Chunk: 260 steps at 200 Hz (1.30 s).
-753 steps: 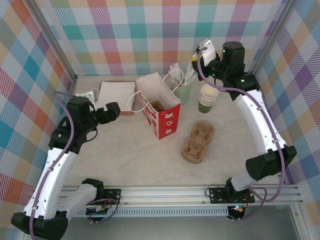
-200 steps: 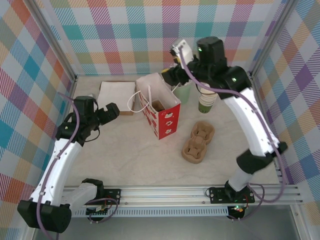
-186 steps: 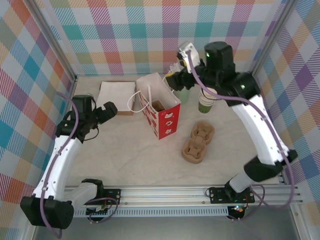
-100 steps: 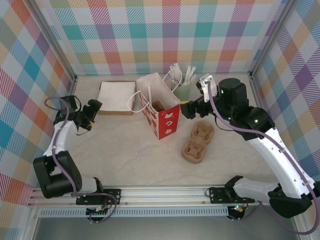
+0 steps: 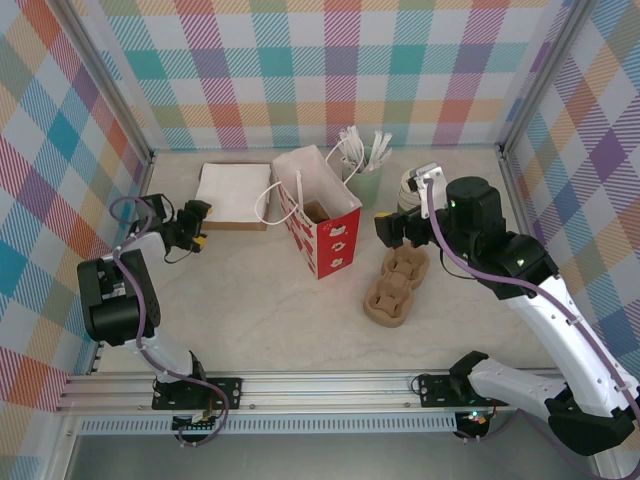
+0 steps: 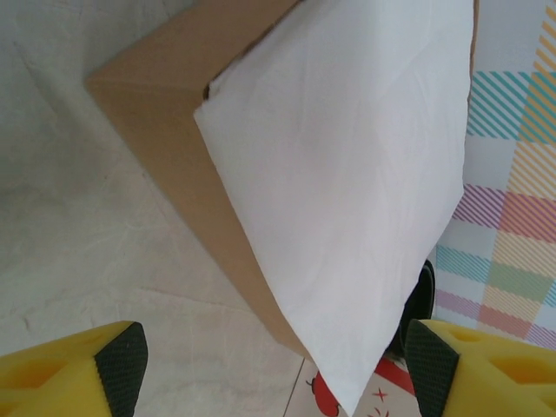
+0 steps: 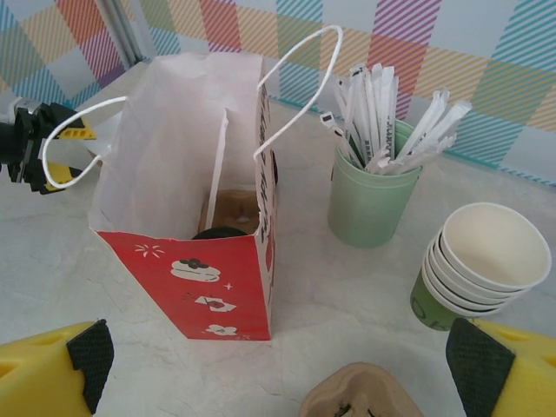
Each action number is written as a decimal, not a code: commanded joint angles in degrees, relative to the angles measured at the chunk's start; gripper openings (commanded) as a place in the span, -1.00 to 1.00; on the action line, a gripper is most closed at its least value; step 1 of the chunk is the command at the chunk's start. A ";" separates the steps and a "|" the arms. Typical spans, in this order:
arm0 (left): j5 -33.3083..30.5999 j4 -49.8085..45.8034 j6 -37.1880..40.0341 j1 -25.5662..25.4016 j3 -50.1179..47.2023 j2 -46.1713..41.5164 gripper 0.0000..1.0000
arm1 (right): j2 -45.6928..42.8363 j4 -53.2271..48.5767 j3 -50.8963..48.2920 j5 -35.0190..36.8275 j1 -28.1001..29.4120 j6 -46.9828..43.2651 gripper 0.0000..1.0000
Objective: Pack the takeout coffee
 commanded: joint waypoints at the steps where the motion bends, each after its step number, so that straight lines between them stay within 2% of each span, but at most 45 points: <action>1: 2.55 5.47 -2.18 0.36 0.59 2.61 0.53 | -0.74 0.77 -0.53 1.24 -0.31 1.09 1.00; 23: 2.92 6.19 -2.43 0.36 1.79 5.09 0.42 | -0.44 0.91 -0.72 1.17 -0.31 1.25 0.99; 81: 2.71 8.24 -2.83 0.19 2.68 7.90 -0.04 | 0.61 0.70 -0.45 0.98 -0.27 1.31 1.00; 117: 2.12 7.81 -2.57 -0.08 2.86 7.62 -0.31 | 1.32 0.52 -0.20 0.81 -0.31 1.32 1.00; 182: 1.34 4.07 -0.15 -0.37 4.04 5.57 -0.66 | 2.12 0.52 -0.20 0.36 -0.30 1.31 1.00; 260: 0.20 0.56 1.51 -0.48 4.80 1.59 -0.86 | 1.72 0.17 -0.72 0.83 -0.31 0.88 1.00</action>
